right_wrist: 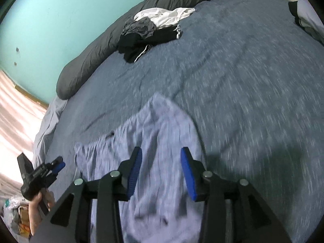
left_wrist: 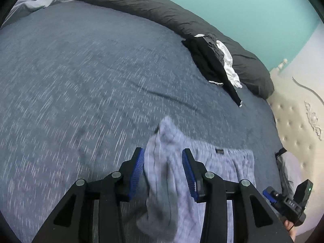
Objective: Fold clothes
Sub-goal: 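Open both grippers and lay the shorts flat on the sheet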
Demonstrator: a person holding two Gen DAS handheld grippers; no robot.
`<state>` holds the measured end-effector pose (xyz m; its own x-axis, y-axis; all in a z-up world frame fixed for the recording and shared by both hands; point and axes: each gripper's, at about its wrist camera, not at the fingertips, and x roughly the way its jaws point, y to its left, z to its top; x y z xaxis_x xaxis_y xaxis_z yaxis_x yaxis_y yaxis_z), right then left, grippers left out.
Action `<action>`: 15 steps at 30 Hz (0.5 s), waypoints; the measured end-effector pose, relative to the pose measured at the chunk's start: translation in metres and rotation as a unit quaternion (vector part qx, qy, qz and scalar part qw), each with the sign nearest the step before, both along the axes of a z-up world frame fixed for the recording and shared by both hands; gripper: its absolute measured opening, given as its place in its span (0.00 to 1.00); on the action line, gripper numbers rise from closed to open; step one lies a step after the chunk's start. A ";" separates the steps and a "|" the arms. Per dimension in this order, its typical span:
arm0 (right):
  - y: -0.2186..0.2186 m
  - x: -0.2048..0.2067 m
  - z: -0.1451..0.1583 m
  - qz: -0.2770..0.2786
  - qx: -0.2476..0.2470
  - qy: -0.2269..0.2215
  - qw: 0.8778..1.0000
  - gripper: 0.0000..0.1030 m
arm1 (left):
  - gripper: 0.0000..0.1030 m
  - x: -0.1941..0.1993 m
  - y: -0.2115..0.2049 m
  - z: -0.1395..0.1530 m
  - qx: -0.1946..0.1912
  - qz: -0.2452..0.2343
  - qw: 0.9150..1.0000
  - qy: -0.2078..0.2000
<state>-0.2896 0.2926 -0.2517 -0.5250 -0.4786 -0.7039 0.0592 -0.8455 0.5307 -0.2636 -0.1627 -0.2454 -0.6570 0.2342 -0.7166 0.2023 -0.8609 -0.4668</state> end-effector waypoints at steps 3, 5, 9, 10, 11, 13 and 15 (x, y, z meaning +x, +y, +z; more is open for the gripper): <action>-0.011 0.016 0.003 0.019 0.014 0.005 1.000 0.39 | 0.42 0.020 0.001 -0.003 0.000 0.001 1.000 -0.008; -0.018 0.023 0.003 0.029 0.017 0.008 0.999 0.39 | 0.44 0.033 -0.001 -0.008 0.000 0.003 1.000 -0.014; -0.030 0.031 -0.003 0.039 0.041 0.006 0.998 0.39 | 0.45 0.055 -0.003 -0.018 0.003 0.007 1.000 -0.027; -0.031 0.033 -0.005 0.040 0.044 0.005 0.998 0.39 | 0.45 0.056 -0.002 -0.019 0.005 0.006 1.000 -0.027; -0.033 0.036 -0.007 0.041 0.046 0.004 0.998 0.39 | 0.45 0.057 0.000 -0.020 0.006 0.004 1.000 -0.027; -0.037 0.040 -0.011 0.042 0.050 0.003 0.998 0.39 | 0.45 0.057 0.003 -0.023 0.009 0.001 1.000 -0.028; -0.038 0.044 -0.012 0.043 0.052 0.006 0.998 0.39 | 0.45 0.058 0.007 -0.025 0.012 -0.003 1.000 -0.028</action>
